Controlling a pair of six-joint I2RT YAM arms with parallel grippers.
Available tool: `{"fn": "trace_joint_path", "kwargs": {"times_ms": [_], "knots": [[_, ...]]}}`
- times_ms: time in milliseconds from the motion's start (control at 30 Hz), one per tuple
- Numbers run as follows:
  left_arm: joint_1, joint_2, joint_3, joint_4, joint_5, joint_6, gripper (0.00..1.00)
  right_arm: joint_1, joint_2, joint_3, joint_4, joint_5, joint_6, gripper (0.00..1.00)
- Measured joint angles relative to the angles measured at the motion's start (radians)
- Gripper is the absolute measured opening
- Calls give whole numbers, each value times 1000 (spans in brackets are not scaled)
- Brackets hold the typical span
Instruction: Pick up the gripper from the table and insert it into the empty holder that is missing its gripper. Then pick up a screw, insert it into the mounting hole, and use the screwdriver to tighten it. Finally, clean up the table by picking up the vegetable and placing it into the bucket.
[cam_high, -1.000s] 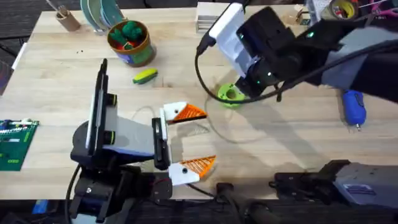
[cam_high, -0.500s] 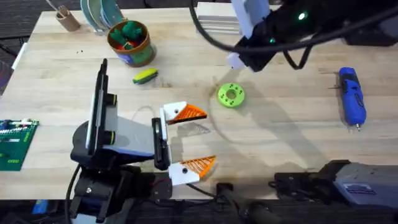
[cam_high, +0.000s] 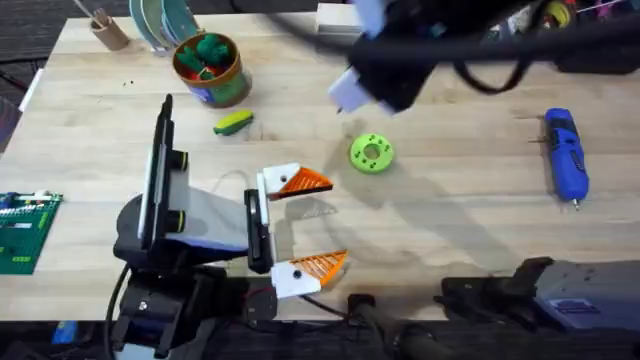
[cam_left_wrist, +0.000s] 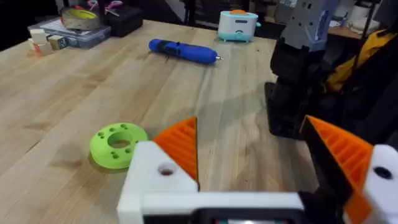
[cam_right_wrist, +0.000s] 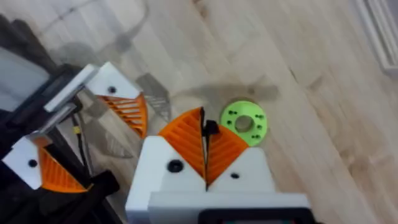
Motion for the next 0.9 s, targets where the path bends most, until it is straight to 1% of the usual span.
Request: {"fn": "trace_joint_path", "kwargs": {"times_ms": [200,467,600,900], "knots": [[0,0,0,0,0,0,992,120,66,5,17,11,-7,8],[0,0,0,0,0,0,993,225,93,5,32,19,-15,8],[0,0,0,0,0,0,993,250,95,5,35,19,-18,8],[0,0,0,0,0,0,993,253,126,5,54,18,-21,8]]}}
